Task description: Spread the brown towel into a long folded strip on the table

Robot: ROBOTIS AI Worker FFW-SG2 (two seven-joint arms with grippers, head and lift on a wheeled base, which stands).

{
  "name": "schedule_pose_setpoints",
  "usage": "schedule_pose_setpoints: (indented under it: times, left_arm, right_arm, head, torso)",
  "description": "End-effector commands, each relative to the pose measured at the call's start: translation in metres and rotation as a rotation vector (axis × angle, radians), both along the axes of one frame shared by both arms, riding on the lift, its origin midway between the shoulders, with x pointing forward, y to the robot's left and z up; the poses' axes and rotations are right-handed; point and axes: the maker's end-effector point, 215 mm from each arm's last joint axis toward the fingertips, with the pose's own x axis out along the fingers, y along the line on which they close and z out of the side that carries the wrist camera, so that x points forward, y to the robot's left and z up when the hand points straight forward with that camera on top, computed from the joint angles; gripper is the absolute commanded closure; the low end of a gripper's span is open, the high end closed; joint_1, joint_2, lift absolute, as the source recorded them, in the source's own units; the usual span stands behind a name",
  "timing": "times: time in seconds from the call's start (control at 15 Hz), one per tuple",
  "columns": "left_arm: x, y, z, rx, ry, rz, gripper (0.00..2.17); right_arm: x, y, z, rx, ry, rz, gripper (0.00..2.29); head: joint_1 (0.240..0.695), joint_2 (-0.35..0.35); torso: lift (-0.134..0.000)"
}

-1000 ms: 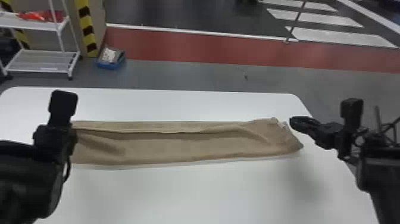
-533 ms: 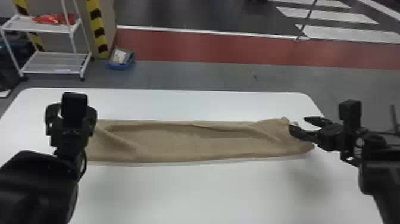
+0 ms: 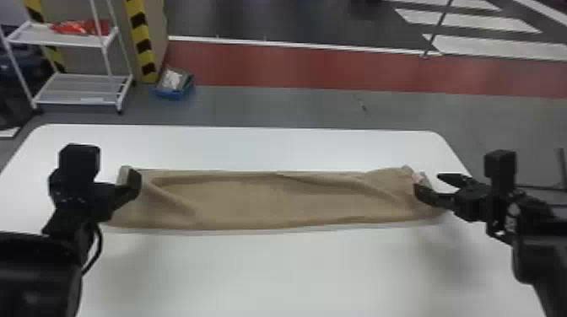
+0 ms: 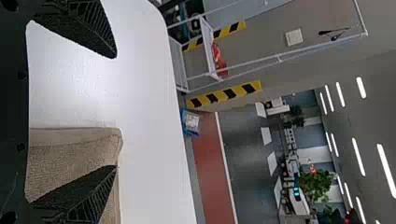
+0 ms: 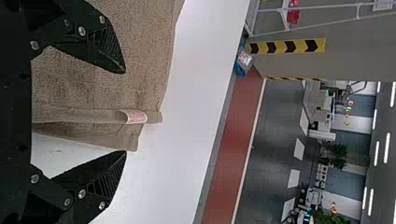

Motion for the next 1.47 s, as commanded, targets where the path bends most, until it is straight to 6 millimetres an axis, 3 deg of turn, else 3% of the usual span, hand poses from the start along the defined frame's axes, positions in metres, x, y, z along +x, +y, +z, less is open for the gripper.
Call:
schedule_pose_setpoints:
  times: [0.0,0.33,0.47,0.53,0.6,0.73,0.87,0.93,1.2,1.4]
  left_arm:
    - [0.001,0.003,-0.002,-0.09,-0.002,-0.022,0.03]
    - [-0.006,-0.015,-0.01,-0.159,0.057,-0.1,0.12]
    - [-0.013,-0.02,-0.023,-0.172,0.112,-0.118,0.28]
    - [-0.017,-0.021,-0.031,-0.18,0.143,-0.127,0.48]
    - [-0.021,-0.023,-0.039,-0.181,0.175,-0.136,0.85]
    - [-0.025,-0.025,-0.044,-0.17,0.203,-0.138,1.36]
    - [-0.026,-0.025,-0.041,-0.173,0.211,-0.138,1.47]
    - [-0.029,-0.026,-0.047,-0.178,0.232,-0.139,1.63]
    - [-0.037,-0.029,-0.047,-0.195,0.274,-0.157,1.71]
    - [-0.053,-0.015,-0.041,-0.195,0.292,-0.125,1.71]
  right_arm:
    - [-0.002,0.004,-0.007,0.008,0.012,0.003,0.32]
    - [-0.013,-0.001,-0.028,0.015,0.071,-0.02,0.44]
    - [-0.016,0.0,-0.031,0.018,0.081,-0.015,0.64]
    - [-0.018,0.0,-0.032,0.026,0.084,-0.014,0.85]
    - [-0.019,0.001,-0.03,0.031,0.079,-0.009,1.07]
    - [-0.02,0.001,-0.029,0.036,0.076,-0.006,1.2]
    - [-0.02,0.002,-0.026,0.037,0.07,-0.001,1.21]
    - [-0.02,0.001,-0.026,0.037,0.07,-0.003,1.21]
    - [-0.018,0.0,-0.017,0.036,0.053,-0.003,1.21]
    - [-0.02,-0.006,-0.012,0.035,0.049,-0.008,1.21]
  head:
    - [0.695,-0.155]
    - [0.695,-0.159]
    - [0.695,-0.172]
    - [0.695,-0.175]
    - [0.695,-0.176]
    - [0.695,-0.181]
    - [0.695,-0.183]
    - [0.695,-0.183]
    - [0.695,-0.188]
    - [0.695,-0.19]
  torso:
    - [-0.119]
    - [-0.119]
    - [-0.119]
    - [-0.119]
    - [-0.119]
    - [-0.119]
    - [-0.119]
    - [-0.119]
    - [-0.119]
    - [-0.119]
